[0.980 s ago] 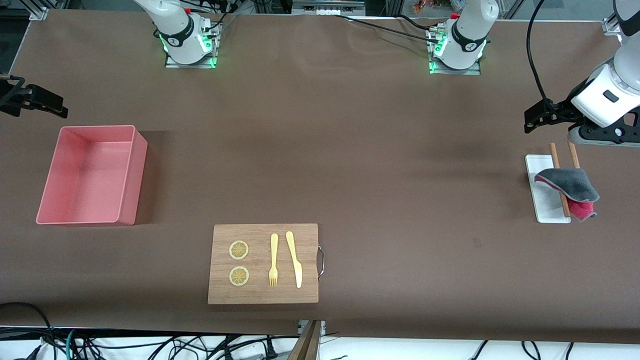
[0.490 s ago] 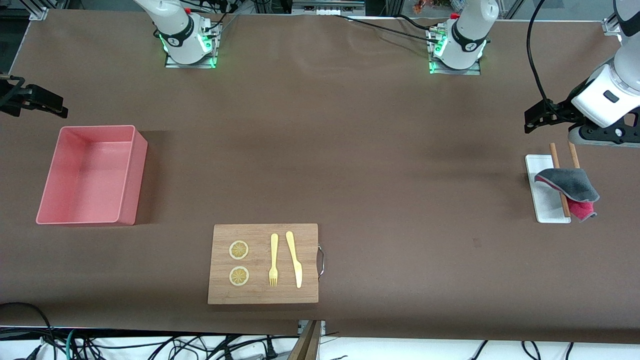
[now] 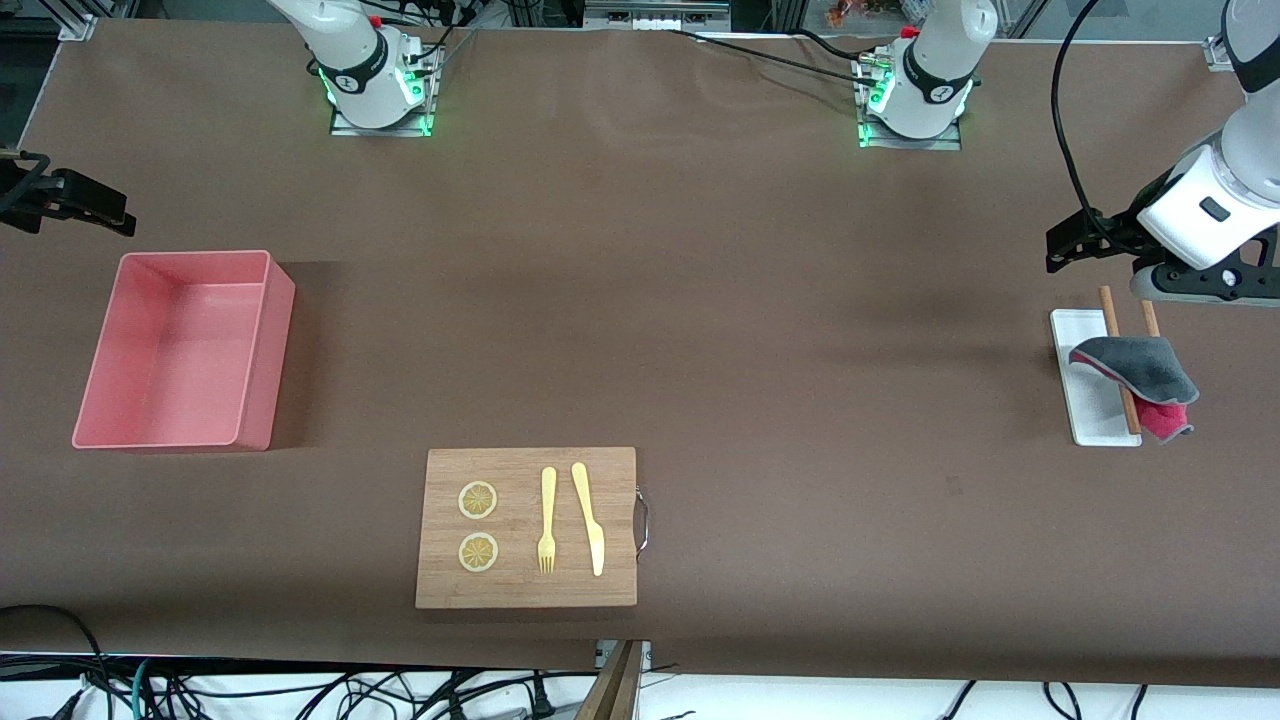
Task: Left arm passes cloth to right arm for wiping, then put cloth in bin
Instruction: 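Lower the left gripper toward the grey cloth on the white holder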
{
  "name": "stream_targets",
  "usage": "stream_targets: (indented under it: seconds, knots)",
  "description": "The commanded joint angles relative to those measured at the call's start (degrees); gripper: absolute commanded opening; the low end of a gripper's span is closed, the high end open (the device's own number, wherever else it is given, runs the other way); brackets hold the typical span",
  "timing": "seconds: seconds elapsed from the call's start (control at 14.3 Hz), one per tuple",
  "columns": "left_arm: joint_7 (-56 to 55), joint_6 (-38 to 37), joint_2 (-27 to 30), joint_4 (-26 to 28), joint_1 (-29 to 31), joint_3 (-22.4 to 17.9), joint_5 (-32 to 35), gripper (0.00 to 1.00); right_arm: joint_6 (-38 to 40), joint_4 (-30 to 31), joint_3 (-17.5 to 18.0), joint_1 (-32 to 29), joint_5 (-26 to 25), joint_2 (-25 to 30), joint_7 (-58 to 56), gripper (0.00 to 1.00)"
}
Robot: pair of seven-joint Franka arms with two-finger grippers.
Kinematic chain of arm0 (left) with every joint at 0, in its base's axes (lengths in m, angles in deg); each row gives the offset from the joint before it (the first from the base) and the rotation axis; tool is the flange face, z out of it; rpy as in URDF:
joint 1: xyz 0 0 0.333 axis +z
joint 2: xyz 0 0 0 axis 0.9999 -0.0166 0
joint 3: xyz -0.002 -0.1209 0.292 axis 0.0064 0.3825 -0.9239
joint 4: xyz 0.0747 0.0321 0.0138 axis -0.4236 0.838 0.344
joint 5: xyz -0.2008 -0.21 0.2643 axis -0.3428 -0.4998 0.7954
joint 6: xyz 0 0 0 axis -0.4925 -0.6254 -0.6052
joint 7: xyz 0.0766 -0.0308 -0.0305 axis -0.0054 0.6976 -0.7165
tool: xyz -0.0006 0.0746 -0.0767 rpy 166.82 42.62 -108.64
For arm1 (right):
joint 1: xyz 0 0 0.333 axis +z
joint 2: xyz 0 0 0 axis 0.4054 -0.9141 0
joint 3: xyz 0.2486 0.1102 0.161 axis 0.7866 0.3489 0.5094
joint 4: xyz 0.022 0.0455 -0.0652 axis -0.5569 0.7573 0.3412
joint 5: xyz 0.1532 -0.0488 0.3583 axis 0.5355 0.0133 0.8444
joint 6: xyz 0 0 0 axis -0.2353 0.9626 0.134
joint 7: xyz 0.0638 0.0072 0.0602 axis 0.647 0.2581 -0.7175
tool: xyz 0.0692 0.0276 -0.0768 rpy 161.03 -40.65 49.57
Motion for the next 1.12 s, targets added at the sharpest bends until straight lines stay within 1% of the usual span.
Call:
stream_targets:
  seconds: [0.0,0.21,0.49,0.7,0.77,0.91,1.05]
  knots:
    - [0.80,-1.20,-1.29,-1.92,0.68,-0.37,1.06,1.00,0.01,-0.71,-0.14,-0.20,0.95,-0.17,0.46,1.00]
    - [6.58,-0.85,-2.25,-3.49,0.59,-0.28,5.71,1.00,0.01,-0.71,-0.14,-0.20,0.95,-0.17,0.46,1.00]
    - [25.81,-0.93,-4.54,-5.61,0.85,-0.37,10.11,1.00,0.09,-0.71,-0.14,-0.20,0.95,-0.17,0.55,1.00]
    - [37.50,-0.67,-6.47,-5.61,5.23,-0.37,11.26,1.00,0.09,-0.71,-0.14,-0.20,0.95,-0.17,0.55,1.00]
    - [41.81,0.55,-7.70,-5.70,6.38,-0.37,11.96,1.00,0.09,-0.71,-0.14,-0.11,0.95,-0.17,0.55,1.00]
    - [50.42,6.43,-9.37,-5.35,8.67,-0.28,14.24,1.00,0.09,-0.71,-0.14,-0.20,0.95,-0.17,0.46,1.00]
    - [58.08,9.94,-13.23,-5.52,12.00,-0.28,14.25,1.00,0.01,-0.71,-0.14,-0.20,0.95,-0.17,0.55,1.00]
